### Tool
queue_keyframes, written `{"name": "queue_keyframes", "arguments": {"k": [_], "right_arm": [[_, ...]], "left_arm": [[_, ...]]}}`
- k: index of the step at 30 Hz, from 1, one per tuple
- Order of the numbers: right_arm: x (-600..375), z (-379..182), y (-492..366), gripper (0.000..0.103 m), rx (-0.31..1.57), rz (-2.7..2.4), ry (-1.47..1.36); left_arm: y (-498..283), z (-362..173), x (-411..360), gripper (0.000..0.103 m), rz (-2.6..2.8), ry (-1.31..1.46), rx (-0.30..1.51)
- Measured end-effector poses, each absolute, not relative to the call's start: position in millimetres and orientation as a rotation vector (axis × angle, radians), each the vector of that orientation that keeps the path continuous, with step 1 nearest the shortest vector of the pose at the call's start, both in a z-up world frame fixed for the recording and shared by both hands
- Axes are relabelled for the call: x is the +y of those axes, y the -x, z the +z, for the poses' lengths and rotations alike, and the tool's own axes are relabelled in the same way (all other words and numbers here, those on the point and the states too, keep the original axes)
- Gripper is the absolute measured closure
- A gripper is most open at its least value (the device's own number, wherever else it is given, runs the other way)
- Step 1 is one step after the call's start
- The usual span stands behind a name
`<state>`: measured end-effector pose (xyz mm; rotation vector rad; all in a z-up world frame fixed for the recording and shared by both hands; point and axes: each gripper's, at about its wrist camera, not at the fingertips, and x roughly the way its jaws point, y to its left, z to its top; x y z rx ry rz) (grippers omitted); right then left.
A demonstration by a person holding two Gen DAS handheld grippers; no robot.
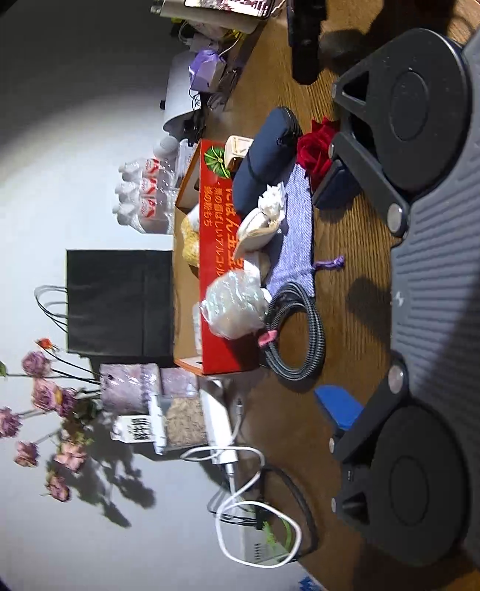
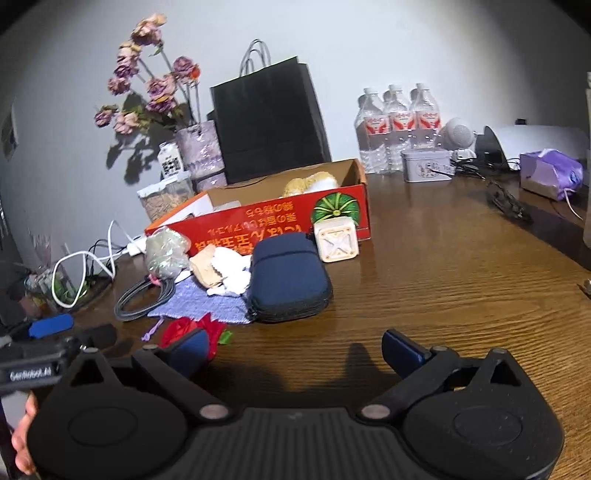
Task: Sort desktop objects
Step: 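Grasp the plastic bag with the left tool while the right tool grasps the navy pouch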
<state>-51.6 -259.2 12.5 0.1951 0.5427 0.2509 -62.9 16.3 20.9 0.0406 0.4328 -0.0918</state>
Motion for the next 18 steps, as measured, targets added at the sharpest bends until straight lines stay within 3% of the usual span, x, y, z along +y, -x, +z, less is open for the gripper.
{"name": "queue_keyframes", "arguments": {"k": [11, 18], "right_arm": [[-250.7, 14.1, 50.6, 0.003, 0.553, 0.269, -0.143], [-233.0, 35.8, 19.1, 0.003, 0.520, 0.273, -0.044]], "left_arm": [[61.5, 24.1, 18.9, 0.000, -0.138, -0.039, 0.432], [12.1, 43.2, 37.8, 0.000, -0.086, 0.017, 0.443]]}}
